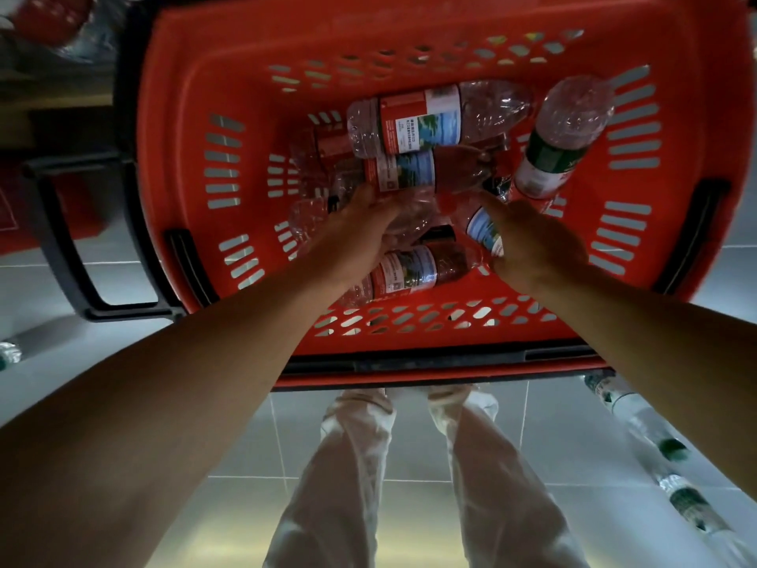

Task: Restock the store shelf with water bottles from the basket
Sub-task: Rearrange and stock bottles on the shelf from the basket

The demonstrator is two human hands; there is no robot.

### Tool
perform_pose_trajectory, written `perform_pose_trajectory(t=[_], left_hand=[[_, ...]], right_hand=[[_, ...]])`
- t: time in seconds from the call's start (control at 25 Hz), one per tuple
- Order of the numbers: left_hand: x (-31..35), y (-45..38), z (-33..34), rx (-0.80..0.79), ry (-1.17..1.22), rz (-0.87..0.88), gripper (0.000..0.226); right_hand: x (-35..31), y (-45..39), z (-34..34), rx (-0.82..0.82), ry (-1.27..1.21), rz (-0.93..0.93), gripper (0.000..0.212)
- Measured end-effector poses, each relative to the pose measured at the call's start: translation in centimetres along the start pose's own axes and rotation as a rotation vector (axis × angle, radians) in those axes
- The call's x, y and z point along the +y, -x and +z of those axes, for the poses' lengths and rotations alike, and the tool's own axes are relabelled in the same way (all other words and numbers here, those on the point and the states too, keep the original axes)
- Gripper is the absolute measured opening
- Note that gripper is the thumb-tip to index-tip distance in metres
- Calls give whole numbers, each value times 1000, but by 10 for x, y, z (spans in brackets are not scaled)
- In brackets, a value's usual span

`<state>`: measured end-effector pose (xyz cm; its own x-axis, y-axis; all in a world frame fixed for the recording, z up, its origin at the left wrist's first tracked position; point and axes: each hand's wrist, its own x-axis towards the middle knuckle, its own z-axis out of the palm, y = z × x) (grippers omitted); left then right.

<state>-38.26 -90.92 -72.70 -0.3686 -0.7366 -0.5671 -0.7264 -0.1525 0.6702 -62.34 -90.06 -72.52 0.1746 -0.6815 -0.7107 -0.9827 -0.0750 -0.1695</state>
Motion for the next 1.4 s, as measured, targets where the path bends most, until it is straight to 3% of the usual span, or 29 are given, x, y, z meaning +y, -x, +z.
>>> perform_pose_trajectory(t=[0.08, 0.16, 0.32, 0.48, 0.64, 0.8, 1.04, 1.24, 1.4], left_hand=[[2, 6, -9, -7, -191, 11, 38], [9, 15, -28, 132, -277, -21, 56], [24, 22, -60, 331, -159, 21, 64], [57, 46, -97, 448, -48, -26, 65], [85, 86, -116, 494, 139, -54, 63], [109, 140, -138, 550, 147, -14, 60], [160, 249, -187, 495, 114, -25, 67], [224, 345, -236, 565, 152, 21, 66], [255, 419, -269, 636, 135, 80, 69]], right_hand=[[-1, 9, -9, 0, -2, 42, 99], [-4, 22, -21, -20, -21, 86, 100], [-10, 61, -52, -29, -47, 87, 101], [-26, 102, -92, 119, -260, 104, 87], [-52, 141, -125, 247, -644, 80, 90], [-84, 185, -151, 276, -835, 40, 86], [-138, 273, -206, 314, -847, -117, 83], [-179, 340, -254, 379, -859, -254, 100], [-212, 398, -281, 465, -910, -300, 102]])
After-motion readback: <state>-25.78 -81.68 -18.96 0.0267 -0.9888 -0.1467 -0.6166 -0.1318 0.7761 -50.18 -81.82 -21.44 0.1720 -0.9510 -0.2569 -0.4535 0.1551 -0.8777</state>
